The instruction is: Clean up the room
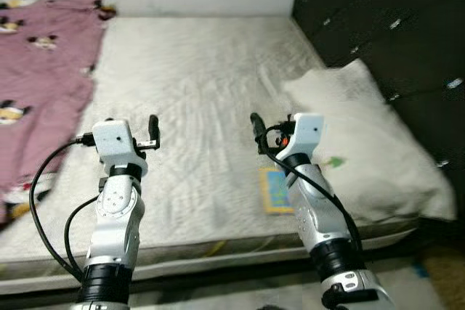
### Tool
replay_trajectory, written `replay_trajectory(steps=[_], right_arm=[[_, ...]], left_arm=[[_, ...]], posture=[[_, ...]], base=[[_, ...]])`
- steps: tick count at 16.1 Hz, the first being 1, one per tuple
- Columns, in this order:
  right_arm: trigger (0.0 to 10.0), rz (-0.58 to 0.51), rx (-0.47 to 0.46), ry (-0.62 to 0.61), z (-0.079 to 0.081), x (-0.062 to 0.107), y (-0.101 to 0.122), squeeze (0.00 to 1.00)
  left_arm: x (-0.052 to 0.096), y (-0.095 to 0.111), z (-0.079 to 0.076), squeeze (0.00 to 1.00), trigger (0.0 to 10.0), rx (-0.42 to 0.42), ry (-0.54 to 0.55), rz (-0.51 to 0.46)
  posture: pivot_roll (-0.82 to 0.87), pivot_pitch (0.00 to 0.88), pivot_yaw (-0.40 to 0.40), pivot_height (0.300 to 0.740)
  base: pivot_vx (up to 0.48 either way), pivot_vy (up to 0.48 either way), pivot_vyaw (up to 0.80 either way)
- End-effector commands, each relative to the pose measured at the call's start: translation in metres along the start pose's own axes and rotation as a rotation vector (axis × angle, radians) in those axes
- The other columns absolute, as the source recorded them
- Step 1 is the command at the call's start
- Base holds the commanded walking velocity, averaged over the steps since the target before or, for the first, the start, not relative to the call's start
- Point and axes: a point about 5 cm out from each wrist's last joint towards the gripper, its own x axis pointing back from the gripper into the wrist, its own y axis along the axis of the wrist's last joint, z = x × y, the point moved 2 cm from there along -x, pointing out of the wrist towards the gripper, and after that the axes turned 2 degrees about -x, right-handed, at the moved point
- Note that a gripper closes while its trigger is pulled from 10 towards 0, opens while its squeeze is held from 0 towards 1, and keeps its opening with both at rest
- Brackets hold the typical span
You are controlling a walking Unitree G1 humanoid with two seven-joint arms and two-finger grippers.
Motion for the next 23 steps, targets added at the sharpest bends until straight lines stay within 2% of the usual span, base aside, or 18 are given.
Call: replay_trajectory(steps=[1,9,16,17,18,20,23], right_arm=[[10.0,0.004,0.005,-0.032,-0.009,0.001,0.0,0.0],[10.0,0.003,0.045,-0.013,-0.006,0.002,-0.002,0.0],[10.0,0.004,0.032,0.013,-0.004,0.004,-0.003,0.0],[10.0,0.0,0.02,0.024,-0.004,0.006,-0.004,0.0],[10.0,0.005,0.024,0.026,-0.006,0.011,-0.006,0.0],[10.0,0.011,0.029,0.023,-0.012,0.02,-0.007,0.0],[10.0,0.021,0.047,0.017,-0.019,0.03,-0.011,0.0]], left_arm=[[0.001,-0.003,-0.006,0.0,10.0,0.008,-0.018,0.014],[0.0,-0.004,-0.003,0.0,10.0,0.004,-0.01,0.017],[0.002,-0.008,-0.002,0.0,10.0,-0.018,-0.015,0.017],[0.006,-0.011,0.001,0.0,10.0,-0.061,-0.031,0.008],[0.015,-0.019,0.01,0.0,10.0,-0.096,-0.029,0.024],[0.026,-0.028,0.024,0.0,10.0,-0.107,-0.009,0.057],[0.036,-0.032,0.03,0.0,10.0,-0.1,-0.024,0.078]], posture=[[-0.07,0.08,-0.023,0.74],[-0.07,0.078,-0.022,0.74],[-0.07,0.064,-0.023,0.74],[-0.06,0.061,-0.021,0.74],[-0.06,0.061,-0.021,0.74],[-0.06,0.06,-0.02,0.74],[-0.06,0.061,-0.021,0.74]], base=[[0.0,0.48,0.0],[0.0,0.48,0.0],[0.0,0.48,0.0],[0.0,0.48,0.0],[0.0,0.48,0.0],[0.0,0.48,0.0],[0.0,0.479,0.0]])
